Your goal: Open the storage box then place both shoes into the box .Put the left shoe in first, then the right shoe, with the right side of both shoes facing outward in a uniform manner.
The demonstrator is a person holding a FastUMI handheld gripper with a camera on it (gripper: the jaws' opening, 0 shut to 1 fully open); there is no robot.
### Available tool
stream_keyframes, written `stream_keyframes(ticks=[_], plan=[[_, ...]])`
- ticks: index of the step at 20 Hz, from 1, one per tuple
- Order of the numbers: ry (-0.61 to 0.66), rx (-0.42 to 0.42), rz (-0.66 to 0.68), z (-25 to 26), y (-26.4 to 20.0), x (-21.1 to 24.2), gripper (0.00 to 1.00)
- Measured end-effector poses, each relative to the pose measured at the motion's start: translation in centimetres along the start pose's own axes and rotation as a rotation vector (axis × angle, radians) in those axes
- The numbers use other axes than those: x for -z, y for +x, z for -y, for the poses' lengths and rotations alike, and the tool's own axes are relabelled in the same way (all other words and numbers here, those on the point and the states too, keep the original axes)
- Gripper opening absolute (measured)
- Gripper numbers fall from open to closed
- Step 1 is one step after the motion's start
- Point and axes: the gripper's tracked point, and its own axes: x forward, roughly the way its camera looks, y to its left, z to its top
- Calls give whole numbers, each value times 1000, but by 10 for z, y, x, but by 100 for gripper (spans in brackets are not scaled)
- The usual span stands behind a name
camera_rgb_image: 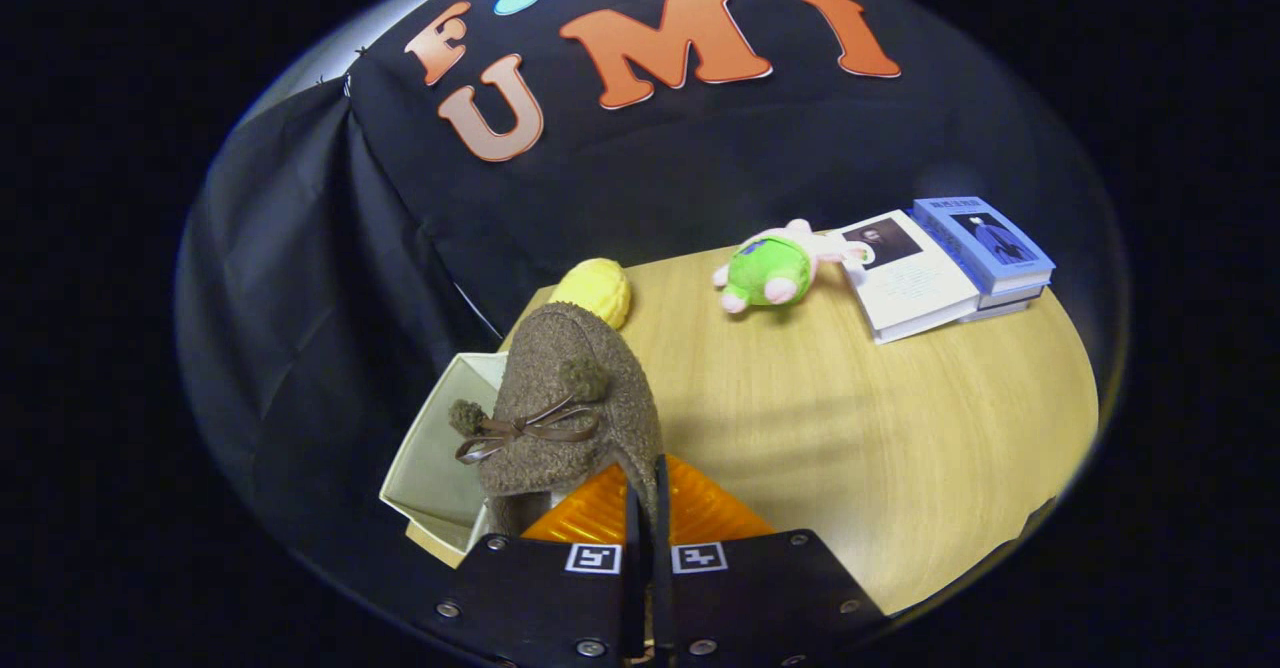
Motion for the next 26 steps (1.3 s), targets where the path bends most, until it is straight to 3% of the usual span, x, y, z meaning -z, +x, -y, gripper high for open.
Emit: stream_keyframes(ticks=[6, 13, 26], plan=[[5, -91, -34, -77, 26, -7, 4], [38, -125, -79, -121, 56, 1, 4], [72, -34, -211, -127, 108, 45, 7]])
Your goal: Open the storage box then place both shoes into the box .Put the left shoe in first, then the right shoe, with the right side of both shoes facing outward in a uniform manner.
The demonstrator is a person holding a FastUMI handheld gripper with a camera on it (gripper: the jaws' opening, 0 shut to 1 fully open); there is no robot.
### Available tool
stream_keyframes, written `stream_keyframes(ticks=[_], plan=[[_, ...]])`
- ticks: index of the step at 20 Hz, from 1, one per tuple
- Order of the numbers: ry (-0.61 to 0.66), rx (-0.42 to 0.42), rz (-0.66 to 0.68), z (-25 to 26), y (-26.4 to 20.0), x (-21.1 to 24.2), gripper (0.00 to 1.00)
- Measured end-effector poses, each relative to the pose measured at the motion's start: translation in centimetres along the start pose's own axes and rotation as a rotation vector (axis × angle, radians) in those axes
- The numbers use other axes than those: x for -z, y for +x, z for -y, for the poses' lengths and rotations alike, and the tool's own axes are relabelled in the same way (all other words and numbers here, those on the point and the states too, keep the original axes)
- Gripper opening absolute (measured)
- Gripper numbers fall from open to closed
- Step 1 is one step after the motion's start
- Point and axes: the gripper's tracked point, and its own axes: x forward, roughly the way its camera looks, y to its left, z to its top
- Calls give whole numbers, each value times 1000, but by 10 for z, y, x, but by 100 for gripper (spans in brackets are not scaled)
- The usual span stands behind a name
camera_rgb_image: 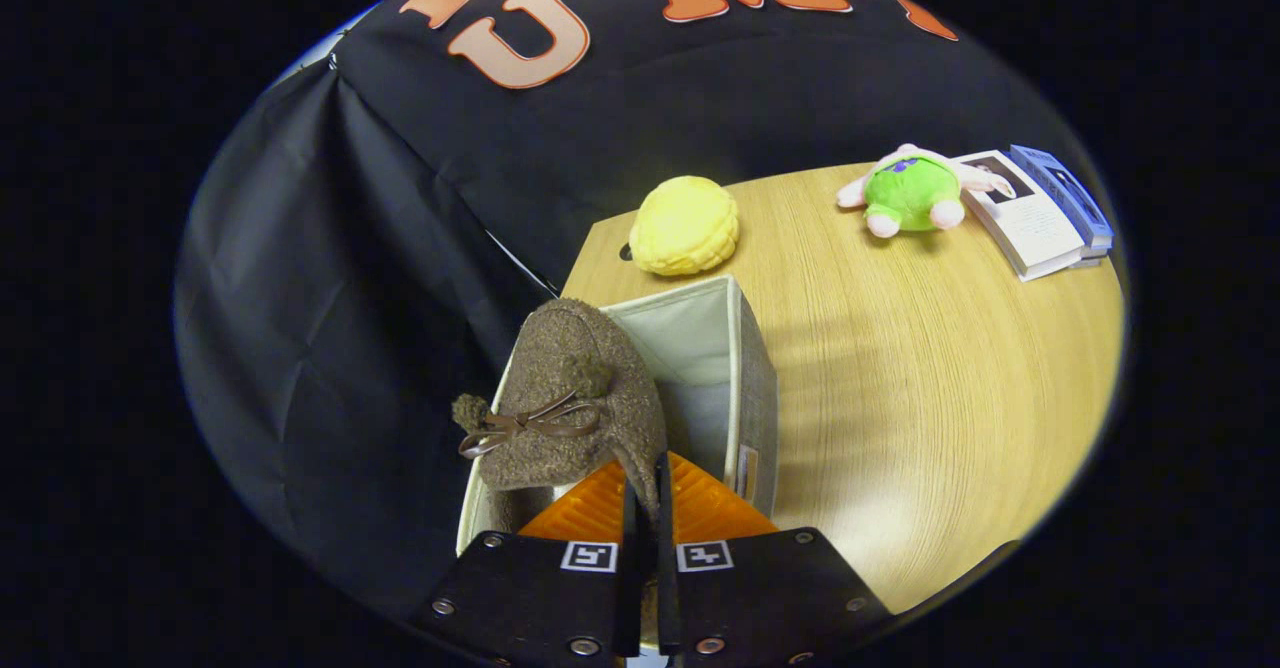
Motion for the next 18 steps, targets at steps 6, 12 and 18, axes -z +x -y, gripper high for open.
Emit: stream_keyframes(ticks=[6, 12, 18], plan=[[20, -47, 84, -15, -23, -15, 45], [2, -62, 222, 4, -75, -39, 70], [-83, -20, 433, 53, -144, -66, 87]])
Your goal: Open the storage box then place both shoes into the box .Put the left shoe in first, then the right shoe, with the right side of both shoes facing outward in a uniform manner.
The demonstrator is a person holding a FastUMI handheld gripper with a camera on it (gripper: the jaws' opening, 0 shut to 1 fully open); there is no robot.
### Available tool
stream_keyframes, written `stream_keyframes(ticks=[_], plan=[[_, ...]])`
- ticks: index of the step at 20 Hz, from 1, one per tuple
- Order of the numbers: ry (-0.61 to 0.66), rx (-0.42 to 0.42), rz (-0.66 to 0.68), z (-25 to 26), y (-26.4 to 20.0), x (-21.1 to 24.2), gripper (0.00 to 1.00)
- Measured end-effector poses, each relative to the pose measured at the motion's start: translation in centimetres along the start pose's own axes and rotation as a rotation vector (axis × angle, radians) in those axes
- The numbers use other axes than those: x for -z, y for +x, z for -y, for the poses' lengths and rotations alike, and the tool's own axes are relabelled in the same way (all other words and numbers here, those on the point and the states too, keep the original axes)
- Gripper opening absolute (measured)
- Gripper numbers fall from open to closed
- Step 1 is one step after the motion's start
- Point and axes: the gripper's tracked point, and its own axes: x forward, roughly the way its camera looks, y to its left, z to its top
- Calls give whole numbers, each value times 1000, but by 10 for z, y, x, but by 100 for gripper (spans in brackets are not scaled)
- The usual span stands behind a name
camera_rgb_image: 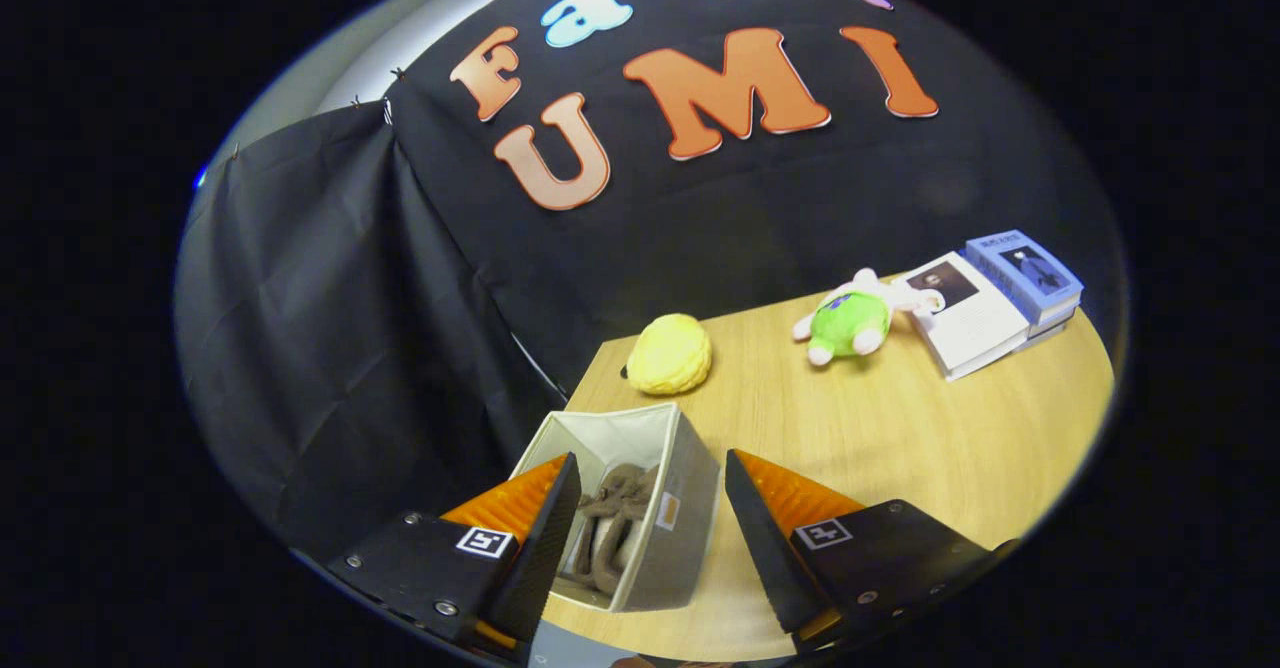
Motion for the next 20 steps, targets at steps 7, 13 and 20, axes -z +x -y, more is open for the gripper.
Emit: stream_keyframes(ticks=[7, 13, 20], plan=[[-117, 78, 319, 66, -74, -46, 87], [-191, 150, 491, 114, -128, -63, 87], [-276, 245, 632, 155, -181, -75, 90]])
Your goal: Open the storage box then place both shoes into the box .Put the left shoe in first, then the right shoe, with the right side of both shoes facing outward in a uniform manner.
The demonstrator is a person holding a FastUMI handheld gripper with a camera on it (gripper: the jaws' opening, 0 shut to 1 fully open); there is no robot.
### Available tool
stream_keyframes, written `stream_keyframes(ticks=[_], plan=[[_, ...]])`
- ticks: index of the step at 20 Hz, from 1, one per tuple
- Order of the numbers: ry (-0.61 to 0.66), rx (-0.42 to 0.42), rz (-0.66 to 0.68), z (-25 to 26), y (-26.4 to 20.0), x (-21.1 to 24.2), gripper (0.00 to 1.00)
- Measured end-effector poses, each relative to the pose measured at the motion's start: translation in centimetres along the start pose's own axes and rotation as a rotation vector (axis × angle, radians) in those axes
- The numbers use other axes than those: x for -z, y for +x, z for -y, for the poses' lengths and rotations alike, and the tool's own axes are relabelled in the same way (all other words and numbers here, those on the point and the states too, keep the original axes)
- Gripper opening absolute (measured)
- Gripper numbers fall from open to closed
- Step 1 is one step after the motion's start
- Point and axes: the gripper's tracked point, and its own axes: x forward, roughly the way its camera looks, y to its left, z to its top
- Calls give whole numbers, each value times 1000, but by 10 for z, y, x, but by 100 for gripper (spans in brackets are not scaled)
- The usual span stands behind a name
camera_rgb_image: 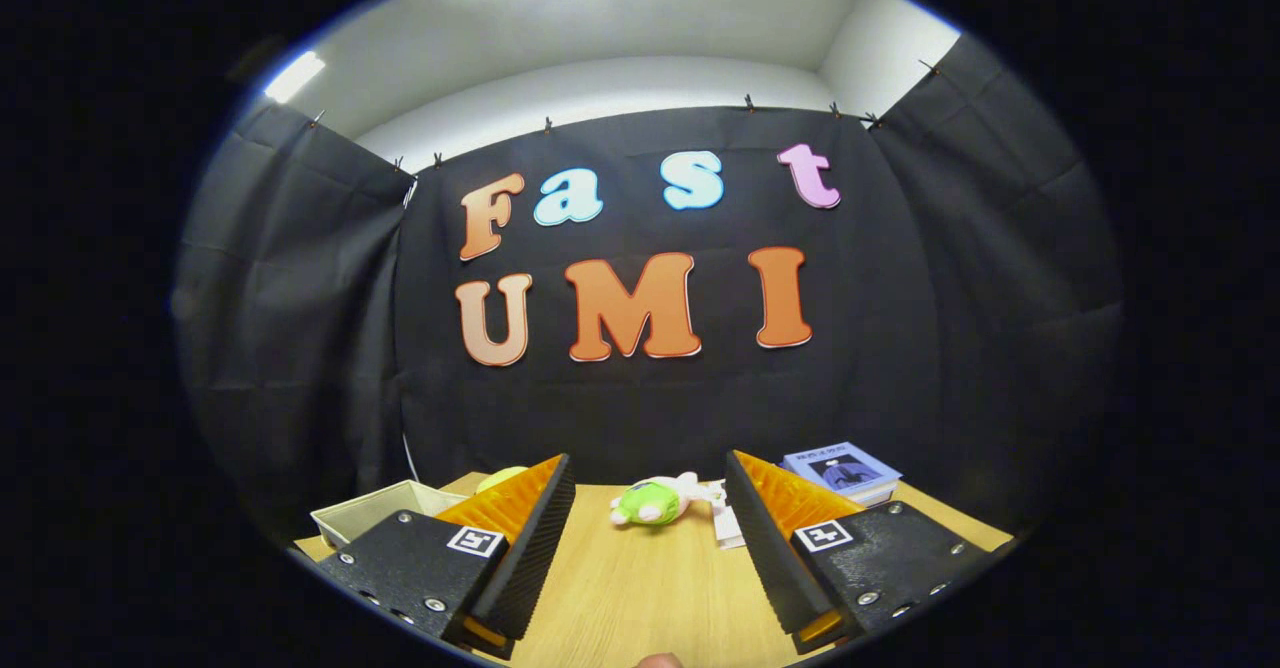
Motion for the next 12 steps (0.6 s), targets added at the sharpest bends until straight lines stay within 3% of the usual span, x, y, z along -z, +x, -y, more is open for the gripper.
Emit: stream_keyframes(ticks=[4, 12], plan=[[-54, 48, 73, 23, -13, -17, 91], [-105, 63, 148, 39, -32, -31, 96]])
